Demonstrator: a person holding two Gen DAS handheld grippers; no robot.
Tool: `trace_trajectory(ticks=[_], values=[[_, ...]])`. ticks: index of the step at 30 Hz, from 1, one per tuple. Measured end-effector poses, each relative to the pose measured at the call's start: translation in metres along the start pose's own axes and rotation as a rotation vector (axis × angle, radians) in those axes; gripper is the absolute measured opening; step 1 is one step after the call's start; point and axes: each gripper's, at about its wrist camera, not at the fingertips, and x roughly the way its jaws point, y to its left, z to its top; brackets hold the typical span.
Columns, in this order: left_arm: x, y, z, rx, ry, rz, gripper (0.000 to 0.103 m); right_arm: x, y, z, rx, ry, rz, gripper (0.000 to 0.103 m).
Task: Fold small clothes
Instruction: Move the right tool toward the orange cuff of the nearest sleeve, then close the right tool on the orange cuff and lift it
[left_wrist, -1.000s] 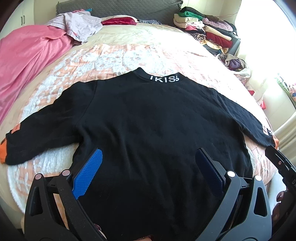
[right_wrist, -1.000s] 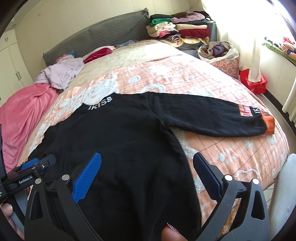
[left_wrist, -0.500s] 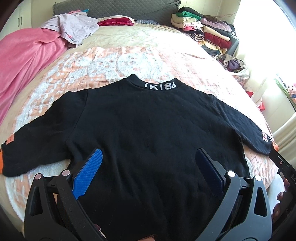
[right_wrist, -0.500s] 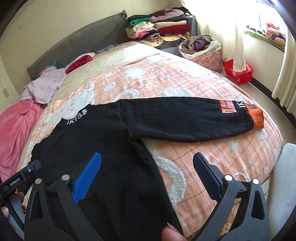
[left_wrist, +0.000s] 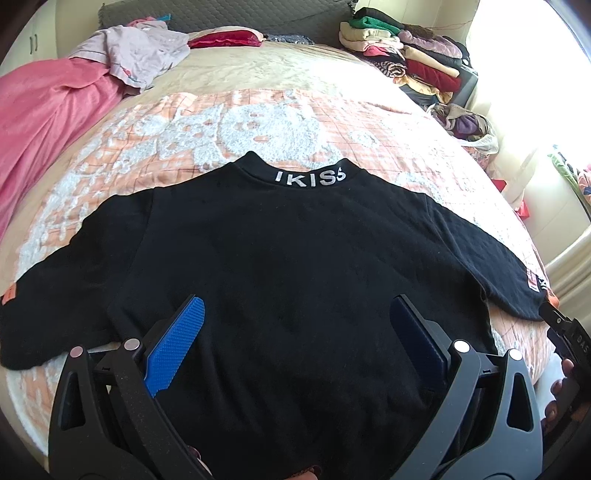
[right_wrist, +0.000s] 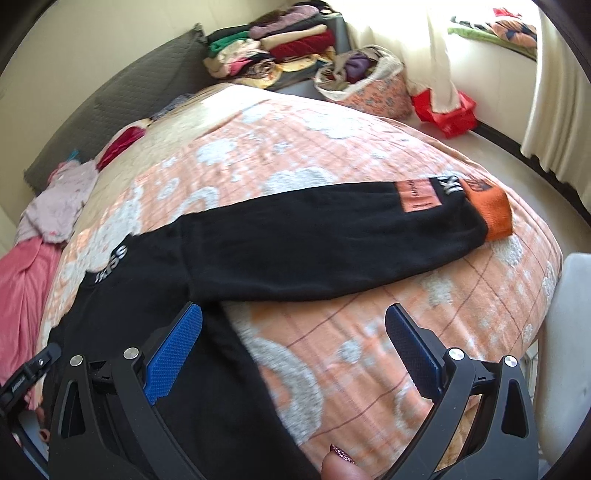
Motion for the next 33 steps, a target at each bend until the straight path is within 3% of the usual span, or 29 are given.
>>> trace_trajectory(ticks=[7, 15, 21, 28, 31, 33], values=[[0.018, -0.006, 0.005, 0.0, 0.022, -0.049, 0.095, 0.016, -0.045, 0.016, 0.145, -0.02, -0.063, 0.099], [0.035, -0.008, 0.005, 0.001, 0.04, -0.048, 0.095, 0.033, -0.094, 0.028, 0.273, -0.038, -0.137, 0.099], [0.035, -0.003, 0.004, -0.023, 0.023, -0.044, 0.095, 0.056, -0.127, 0.034, 0.381, -0.015, -0.131, 0.099], [0.034, 0.002, 0.002, -0.051, 0.019, -0.046, 0.095, 0.072, -0.145, 0.05, 0.421, -0.08, -0.085, 0.098], [0.033, 0.004, 0.0, -0.053, 0.018, -0.038, 0.095, 0.076, -0.15, 0.056, 0.419, -0.095, -0.088, 0.08], [0.031, 0.005, 0.0, -0.052, 0.012, -0.031, 0.095, 0.076, -0.153, 0.058, 0.417, -0.099, -0.076, 0.057]])
